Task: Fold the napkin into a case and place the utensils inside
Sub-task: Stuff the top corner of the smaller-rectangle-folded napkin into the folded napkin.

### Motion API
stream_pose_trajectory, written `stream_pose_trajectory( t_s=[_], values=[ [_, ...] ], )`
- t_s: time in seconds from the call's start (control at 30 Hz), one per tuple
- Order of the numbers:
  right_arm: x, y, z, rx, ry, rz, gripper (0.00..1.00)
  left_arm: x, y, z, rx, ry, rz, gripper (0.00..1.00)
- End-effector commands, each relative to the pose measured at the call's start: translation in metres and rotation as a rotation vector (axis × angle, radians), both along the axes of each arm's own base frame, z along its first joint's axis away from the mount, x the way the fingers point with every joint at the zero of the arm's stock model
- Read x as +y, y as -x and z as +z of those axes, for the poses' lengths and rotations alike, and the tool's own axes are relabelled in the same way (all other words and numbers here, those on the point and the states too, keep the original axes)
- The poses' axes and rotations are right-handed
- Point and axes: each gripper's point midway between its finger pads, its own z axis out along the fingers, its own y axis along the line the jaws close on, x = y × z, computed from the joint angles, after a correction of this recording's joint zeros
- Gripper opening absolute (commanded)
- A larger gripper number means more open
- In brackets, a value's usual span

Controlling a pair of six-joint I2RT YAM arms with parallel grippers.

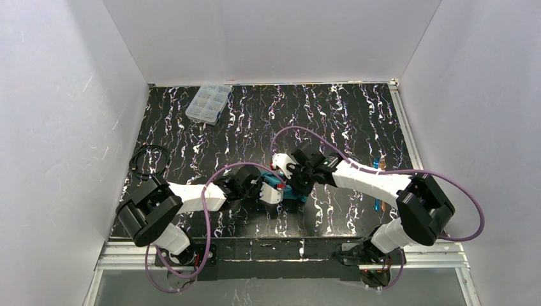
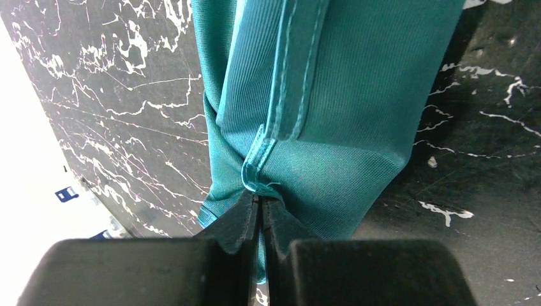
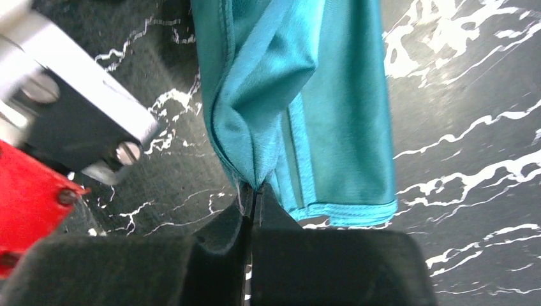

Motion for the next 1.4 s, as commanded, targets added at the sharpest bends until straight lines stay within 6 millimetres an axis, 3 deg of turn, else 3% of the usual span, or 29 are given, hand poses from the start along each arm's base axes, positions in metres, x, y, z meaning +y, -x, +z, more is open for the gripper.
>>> stream_pose_trajectory(
  t_s=[0.0, 0.53, 0.77, 0.93, 1.13, 1.37],
  values=[
    [0.015, -0.02, 0.022, -0.051, -0.046, 0.018, 0.01, 0.048, 0.056, -0.054, 0.246, -0.189, -0.012, 0.0],
    [0.009, -0.062, 0.021, -0.078, -0.014, 0.032, 0.01, 0.051, 0.066, -0.061, 0.267, -0.209, -0.07, 0.0],
    [0.009, -0.07, 0.018, -0.055, -0.011, 0.065, 0.01, 0.049, 0.067, -0.061, 0.268, -0.213, -0.085, 0.0],
    [0.011, -0.074, 0.009, -0.012, -0.023, 0.077, 0.01, 0.047, 0.066, -0.06, 0.265, -0.214, -0.1, 0.0],
    [-0.002, -0.09, -0.011, 0.005, 0.023, 0.023, 0.01, 0.044, 0.065, -0.058, 0.274, -0.209, -0.082, 0.0],
    [-0.009, -0.09, -0.036, 0.087, 0.092, -0.04, 0.01, 0.042, 0.066, -0.042, 0.399, -0.109, 0.121, 0.0]
  ],
)
